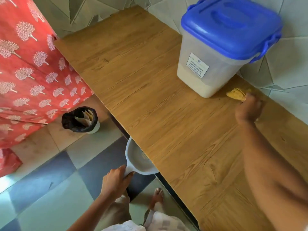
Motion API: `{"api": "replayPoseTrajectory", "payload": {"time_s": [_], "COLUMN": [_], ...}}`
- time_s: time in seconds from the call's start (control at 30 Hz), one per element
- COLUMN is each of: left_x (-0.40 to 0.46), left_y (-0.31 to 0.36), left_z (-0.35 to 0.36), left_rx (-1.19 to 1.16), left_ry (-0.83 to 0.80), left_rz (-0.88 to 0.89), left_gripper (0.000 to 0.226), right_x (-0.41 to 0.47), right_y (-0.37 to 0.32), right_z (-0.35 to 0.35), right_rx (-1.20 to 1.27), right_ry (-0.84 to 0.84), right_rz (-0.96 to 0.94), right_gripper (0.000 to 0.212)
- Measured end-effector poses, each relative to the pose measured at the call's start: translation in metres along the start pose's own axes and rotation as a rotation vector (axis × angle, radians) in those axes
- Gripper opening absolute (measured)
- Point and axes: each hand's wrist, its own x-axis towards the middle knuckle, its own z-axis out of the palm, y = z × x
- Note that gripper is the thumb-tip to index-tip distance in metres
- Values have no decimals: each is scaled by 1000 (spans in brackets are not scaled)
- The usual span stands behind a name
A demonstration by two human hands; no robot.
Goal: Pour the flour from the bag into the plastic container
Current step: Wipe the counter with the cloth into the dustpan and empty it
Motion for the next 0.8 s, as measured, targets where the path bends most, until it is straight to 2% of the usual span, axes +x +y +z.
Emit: {"api": "replayPoseTrajectory", "payload": {"time_s": [0.1,0.23,0.37,0.43,0.5,0.53,0.6,0.7,0.8], "left_x": [-1,-5,-16,-21,-24,-25,-29,-36,-41], "left_y": [-1,0,6,7,5,4,6,4,3], "left_z": [1,3,2,3,6,7,10,15,19], "left_rx": [-11,-20,-21,-14,24,27,31,17,3], "left_ry": [4,0,-8,-17,-25,-28,-35,-44,-56], "left_rz": [6,0,27,29,26,29,37,59,72], "left_gripper": [26,27,28,29,34,34,33,40,38], "right_x": [-15,-133,-273,-311,-315,-306,-277,-202,-148], "right_y": [-9,-40,-59,-58,-51,-47,-37,-10,26], "right_z": [24,31,10,2,-7,-15,-34,-49,-40], "right_rx": [4,89,246,353,483,528,523,345,131], "right_ry": [-105,-85,-360,-515,-557,-514,-322,-54,-55], "right_rz": [3,-289,-614,-724,-673,-601,-461,-293,-72], "right_gripper": [40,43,49,57,62,64,61,51,40]}}
